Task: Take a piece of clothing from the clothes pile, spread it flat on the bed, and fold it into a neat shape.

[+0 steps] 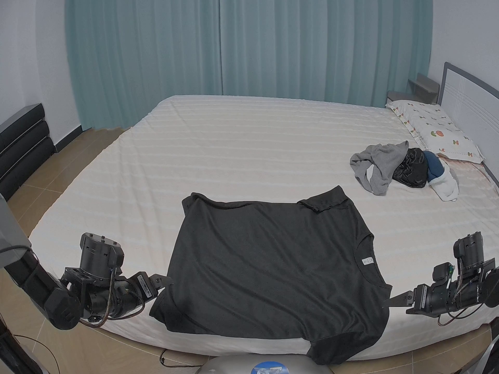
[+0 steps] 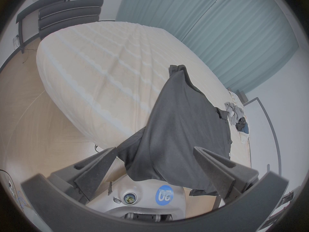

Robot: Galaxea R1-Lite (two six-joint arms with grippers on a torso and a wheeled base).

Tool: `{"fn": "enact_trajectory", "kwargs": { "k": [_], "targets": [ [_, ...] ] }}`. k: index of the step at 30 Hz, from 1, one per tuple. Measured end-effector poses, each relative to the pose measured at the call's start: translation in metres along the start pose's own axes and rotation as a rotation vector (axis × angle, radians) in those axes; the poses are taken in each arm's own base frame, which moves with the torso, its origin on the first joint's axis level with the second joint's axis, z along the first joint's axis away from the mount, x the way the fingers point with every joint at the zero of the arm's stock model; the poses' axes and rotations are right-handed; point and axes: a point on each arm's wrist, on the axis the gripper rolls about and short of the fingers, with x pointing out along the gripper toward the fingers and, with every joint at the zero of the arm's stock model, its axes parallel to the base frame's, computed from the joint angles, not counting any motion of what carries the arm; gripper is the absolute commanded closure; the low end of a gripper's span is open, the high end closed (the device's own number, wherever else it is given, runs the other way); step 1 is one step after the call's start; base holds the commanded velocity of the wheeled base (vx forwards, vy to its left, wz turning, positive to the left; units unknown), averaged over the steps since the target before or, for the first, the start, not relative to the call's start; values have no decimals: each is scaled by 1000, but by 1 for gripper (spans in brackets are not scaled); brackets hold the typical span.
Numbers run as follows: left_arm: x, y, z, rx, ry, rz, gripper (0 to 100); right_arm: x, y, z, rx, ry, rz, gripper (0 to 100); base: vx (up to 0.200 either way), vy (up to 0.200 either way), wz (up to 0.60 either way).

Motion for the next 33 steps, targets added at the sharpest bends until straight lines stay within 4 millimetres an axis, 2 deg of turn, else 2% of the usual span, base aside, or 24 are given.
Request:
{"fn": "enact_trajectory", "kwargs": {
  "k": [2,14,26,33],
  "targets": [
    [0,1,1,-4,9,-9,0,0,0,0,0,-1,0,0,0,200,0],
    [1,0,3,-9,5,-16,0,0,1,1,-3,-4,4,0,0,0,0],
    [2,-9,10,-50,-16,-48,0,1,2,3,-17,-30,18,0,200,0,0],
    [9,-24,29,-83,-69,-94,0,1,2,3,-16,-33,21,0,0,0,0]
  ]
}}
